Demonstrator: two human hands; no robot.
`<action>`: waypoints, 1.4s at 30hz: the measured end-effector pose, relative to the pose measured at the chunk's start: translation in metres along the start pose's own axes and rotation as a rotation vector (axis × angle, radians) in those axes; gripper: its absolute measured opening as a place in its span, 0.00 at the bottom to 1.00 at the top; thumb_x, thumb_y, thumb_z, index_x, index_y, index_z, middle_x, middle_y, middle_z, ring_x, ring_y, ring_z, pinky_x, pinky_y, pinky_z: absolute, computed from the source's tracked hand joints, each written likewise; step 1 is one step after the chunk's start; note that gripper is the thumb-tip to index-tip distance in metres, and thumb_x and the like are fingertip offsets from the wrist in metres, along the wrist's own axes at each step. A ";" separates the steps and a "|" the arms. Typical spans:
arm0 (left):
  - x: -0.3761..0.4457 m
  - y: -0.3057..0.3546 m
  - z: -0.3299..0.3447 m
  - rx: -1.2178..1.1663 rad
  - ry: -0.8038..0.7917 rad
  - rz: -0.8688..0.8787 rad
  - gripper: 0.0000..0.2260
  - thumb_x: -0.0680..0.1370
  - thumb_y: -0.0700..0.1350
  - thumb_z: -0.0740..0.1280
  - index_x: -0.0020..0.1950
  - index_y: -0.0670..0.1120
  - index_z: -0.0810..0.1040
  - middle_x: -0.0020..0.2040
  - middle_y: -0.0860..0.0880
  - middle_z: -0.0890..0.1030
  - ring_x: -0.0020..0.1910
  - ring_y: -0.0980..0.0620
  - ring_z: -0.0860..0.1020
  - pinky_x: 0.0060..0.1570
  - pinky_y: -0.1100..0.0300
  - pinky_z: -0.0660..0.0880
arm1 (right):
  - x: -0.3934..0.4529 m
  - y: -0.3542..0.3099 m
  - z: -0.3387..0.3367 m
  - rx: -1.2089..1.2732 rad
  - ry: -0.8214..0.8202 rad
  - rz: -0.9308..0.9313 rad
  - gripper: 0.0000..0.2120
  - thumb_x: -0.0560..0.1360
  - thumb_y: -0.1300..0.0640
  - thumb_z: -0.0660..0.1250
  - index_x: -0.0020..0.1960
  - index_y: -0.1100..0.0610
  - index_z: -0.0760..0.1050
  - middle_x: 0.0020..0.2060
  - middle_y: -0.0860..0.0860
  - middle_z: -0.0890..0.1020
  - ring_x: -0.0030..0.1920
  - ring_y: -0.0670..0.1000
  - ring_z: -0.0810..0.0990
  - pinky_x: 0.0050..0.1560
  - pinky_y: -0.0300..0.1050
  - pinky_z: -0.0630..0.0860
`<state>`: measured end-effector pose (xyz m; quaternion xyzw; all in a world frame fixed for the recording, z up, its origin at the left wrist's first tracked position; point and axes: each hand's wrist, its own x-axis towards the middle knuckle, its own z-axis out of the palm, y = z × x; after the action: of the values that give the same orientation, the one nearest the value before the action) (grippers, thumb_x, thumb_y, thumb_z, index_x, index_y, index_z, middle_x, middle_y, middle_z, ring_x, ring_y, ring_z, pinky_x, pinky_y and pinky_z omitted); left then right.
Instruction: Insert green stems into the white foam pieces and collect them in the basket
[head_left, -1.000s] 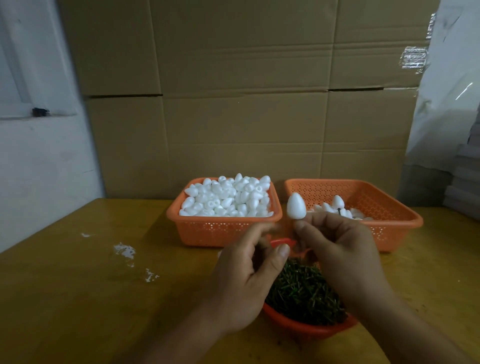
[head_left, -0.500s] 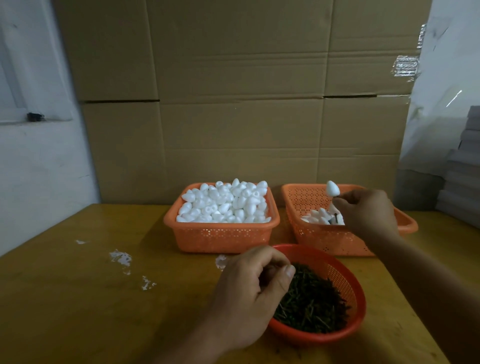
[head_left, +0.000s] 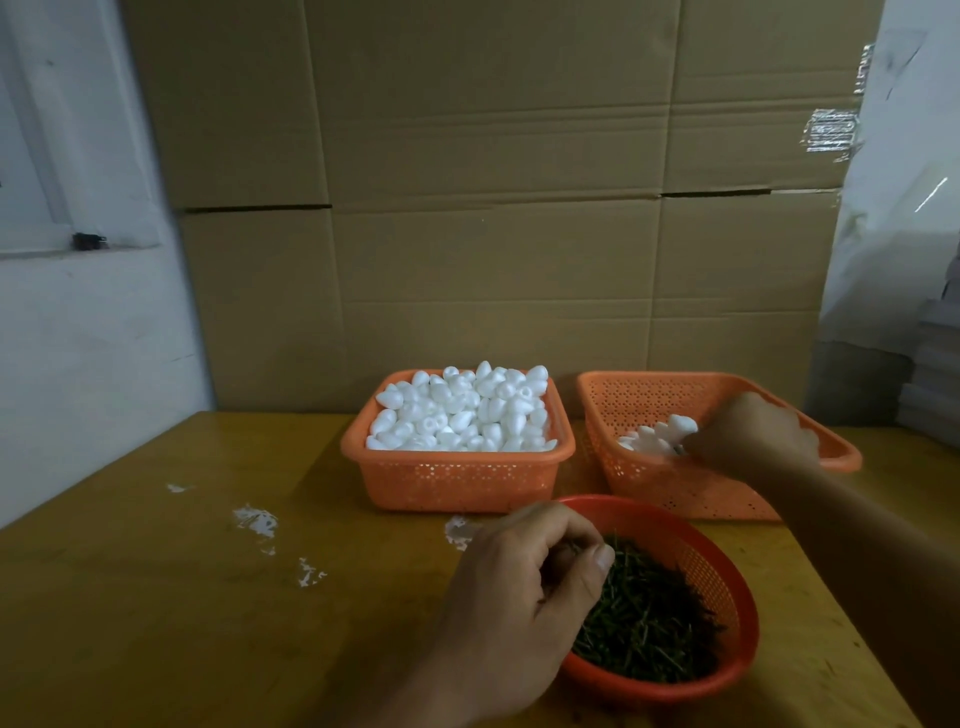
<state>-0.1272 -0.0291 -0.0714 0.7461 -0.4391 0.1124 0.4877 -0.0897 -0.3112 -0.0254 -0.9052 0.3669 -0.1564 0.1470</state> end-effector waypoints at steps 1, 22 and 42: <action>0.000 0.000 0.000 0.000 -0.001 0.001 0.11 0.79 0.59 0.62 0.48 0.54 0.79 0.41 0.57 0.79 0.45 0.53 0.79 0.43 0.57 0.76 | -0.001 0.000 -0.001 0.000 0.002 0.002 0.17 0.70 0.41 0.73 0.40 0.53 0.72 0.44 0.55 0.79 0.52 0.59 0.77 0.60 0.61 0.75; 0.042 -0.027 -0.042 0.140 0.152 -0.144 0.09 0.76 0.45 0.71 0.44 0.55 0.72 0.34 0.59 0.77 0.30 0.62 0.74 0.30 0.69 0.69 | -0.138 -0.001 -0.003 0.548 0.077 -0.489 0.06 0.76 0.55 0.69 0.46 0.43 0.81 0.29 0.50 0.83 0.27 0.48 0.80 0.31 0.58 0.79; 0.156 -0.148 -0.112 0.955 -0.260 -0.479 0.12 0.76 0.39 0.69 0.59 0.46 0.78 0.57 0.45 0.80 0.52 0.45 0.80 0.52 0.50 0.79 | -0.133 0.002 0.012 0.587 0.101 -0.575 0.06 0.75 0.55 0.69 0.45 0.45 0.83 0.31 0.41 0.82 0.27 0.45 0.79 0.29 0.52 0.78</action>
<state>0.1069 -0.0016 -0.0152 0.9713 -0.2138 0.0922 0.0485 -0.1771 -0.2165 -0.0601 -0.8815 0.0457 -0.3336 0.3311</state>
